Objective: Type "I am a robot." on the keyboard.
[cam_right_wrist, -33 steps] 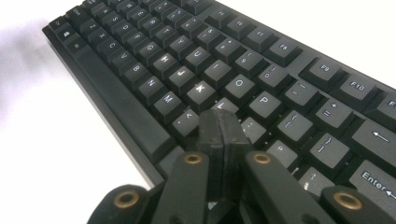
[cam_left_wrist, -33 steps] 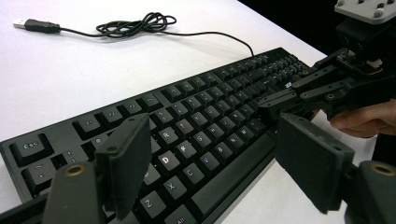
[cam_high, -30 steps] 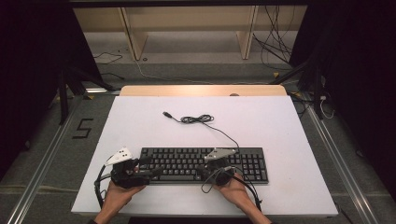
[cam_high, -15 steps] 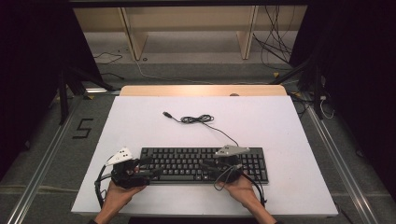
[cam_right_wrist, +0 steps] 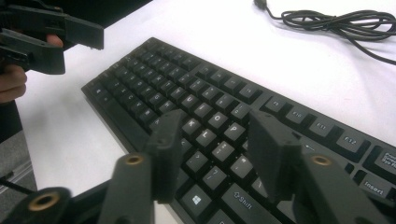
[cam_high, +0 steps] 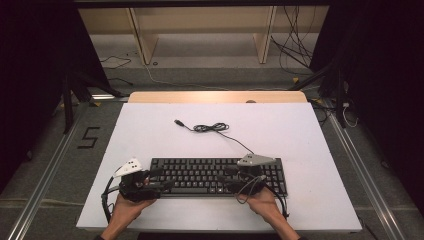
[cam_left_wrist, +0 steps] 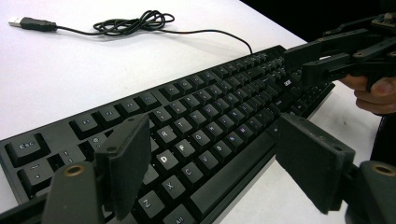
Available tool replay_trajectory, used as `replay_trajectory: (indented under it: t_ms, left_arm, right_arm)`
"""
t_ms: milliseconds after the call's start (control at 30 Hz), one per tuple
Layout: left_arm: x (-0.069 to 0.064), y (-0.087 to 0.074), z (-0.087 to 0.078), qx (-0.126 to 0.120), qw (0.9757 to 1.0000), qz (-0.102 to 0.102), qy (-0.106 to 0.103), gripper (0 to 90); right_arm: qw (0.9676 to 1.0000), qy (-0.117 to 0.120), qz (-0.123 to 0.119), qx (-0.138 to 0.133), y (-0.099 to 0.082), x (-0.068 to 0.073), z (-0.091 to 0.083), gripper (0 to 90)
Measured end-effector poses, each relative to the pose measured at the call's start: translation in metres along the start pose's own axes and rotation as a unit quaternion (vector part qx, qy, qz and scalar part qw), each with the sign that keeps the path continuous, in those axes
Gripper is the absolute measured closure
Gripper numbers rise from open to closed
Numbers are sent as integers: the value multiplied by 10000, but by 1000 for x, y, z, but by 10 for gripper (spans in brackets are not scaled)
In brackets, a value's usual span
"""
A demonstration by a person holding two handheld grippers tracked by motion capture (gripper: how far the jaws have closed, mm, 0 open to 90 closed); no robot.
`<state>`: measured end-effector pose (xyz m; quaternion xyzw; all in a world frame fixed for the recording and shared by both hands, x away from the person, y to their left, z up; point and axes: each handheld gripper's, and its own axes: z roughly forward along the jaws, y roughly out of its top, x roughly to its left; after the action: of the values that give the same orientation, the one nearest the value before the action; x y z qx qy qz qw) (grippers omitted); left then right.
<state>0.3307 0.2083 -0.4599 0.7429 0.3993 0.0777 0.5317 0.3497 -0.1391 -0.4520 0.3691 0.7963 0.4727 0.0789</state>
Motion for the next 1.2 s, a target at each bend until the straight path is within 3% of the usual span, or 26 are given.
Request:
replay_trajectory:
  t_ms: [600, 967, 1200]
  left_arm:
    - [0, 0, 0, -2, 10000, -5, -9, 263]
    - [0, 0, 0, 18, 10000, 12, -27, 261]
    - [0, 0, 0, 10, 10000, 20, -33, 261]
  right_arm:
    - [9996, -112, 44, -264, -6, -3, -27, 394]
    - [9984, -243, 106, -494, -16, -8, -48, 374]
    - [9984, -302, 48, -482, -23, -8, -53, 362]
